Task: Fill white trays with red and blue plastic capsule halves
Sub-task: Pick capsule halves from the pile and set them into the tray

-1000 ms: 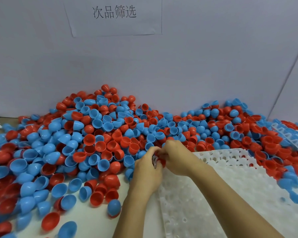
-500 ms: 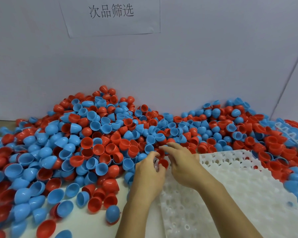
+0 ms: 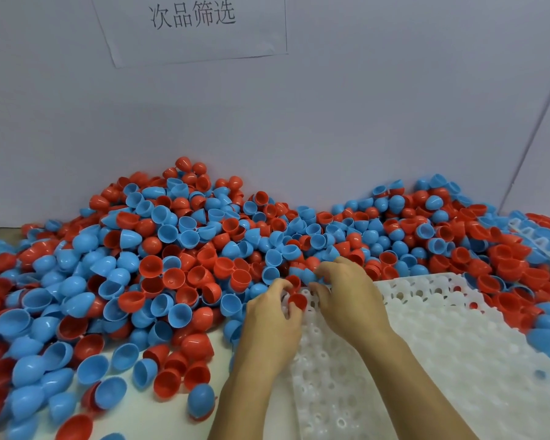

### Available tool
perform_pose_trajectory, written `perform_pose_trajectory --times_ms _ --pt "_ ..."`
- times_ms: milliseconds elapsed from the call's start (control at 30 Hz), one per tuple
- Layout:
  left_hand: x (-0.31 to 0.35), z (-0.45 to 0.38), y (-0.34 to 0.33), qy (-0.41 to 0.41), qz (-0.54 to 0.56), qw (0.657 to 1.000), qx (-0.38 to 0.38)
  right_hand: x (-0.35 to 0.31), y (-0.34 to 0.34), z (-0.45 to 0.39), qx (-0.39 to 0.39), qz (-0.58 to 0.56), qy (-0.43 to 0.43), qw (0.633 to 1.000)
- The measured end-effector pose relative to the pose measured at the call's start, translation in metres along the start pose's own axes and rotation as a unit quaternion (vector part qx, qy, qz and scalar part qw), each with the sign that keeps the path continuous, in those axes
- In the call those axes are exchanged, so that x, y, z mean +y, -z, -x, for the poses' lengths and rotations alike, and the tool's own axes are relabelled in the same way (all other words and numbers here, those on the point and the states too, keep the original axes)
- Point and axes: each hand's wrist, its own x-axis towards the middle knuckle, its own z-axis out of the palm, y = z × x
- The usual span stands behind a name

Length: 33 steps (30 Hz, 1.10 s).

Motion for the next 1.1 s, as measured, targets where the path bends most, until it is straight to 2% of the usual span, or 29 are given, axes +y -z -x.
perform_pose_trajectory --times_ms 100,167,233,333,433,500,567,600,700,800,967,1100 --pt "0.000 0.001 0.000 -0.015 -0.023 1.000 0.009 0.003 0.007 -0.003 0.055 -0.065 0.002 0.996" --pt "0.002 0.001 0.001 -0.031 -0.050 0.998 0.027 0.007 0.014 -0.006 0.056 -0.121 -0.011 0.991" --pt "0.004 0.000 0.001 -0.042 -0.076 0.995 0.049 0.009 0.022 -0.007 0.032 -0.163 -0.019 0.986" --pt "0.010 -0.001 0.005 -0.068 -0.088 0.986 0.123 0.010 0.034 -0.006 -0.019 -0.193 0.010 0.981" --pt "0.016 -0.001 0.010 -0.104 -0.037 0.974 0.195 0.005 0.043 -0.004 -0.063 -0.197 0.047 0.977" --pt "0.018 -0.001 0.014 -0.074 0.073 0.980 0.172 0.000 0.047 -0.003 -0.089 -0.211 0.083 0.970" --pt "0.018 -0.003 0.017 -0.037 0.184 0.977 0.098 -0.004 0.049 -0.002 -0.106 -0.209 0.107 0.966" --pt "0.016 -0.004 0.019 -0.045 0.206 0.975 0.070 -0.005 0.050 -0.002 -0.111 -0.193 0.113 0.968" --pt "0.017 -0.004 0.019 -0.091 0.213 0.971 0.059 -0.008 0.052 -0.001 -0.111 -0.152 0.113 0.976" --pt "0.019 -0.003 0.015 -0.105 0.227 0.967 0.047 -0.010 0.052 0.001 -0.089 -0.168 0.098 0.977" --pt "0.022 -0.001 0.012 -0.100 0.257 0.960 0.054 -0.023 0.051 0.003 -0.053 -0.198 0.056 0.977" --pt "0.019 -0.001 0.013 -0.041 0.299 0.951 0.061 -0.028 0.046 0.001 -0.072 -0.167 0.041 0.983"
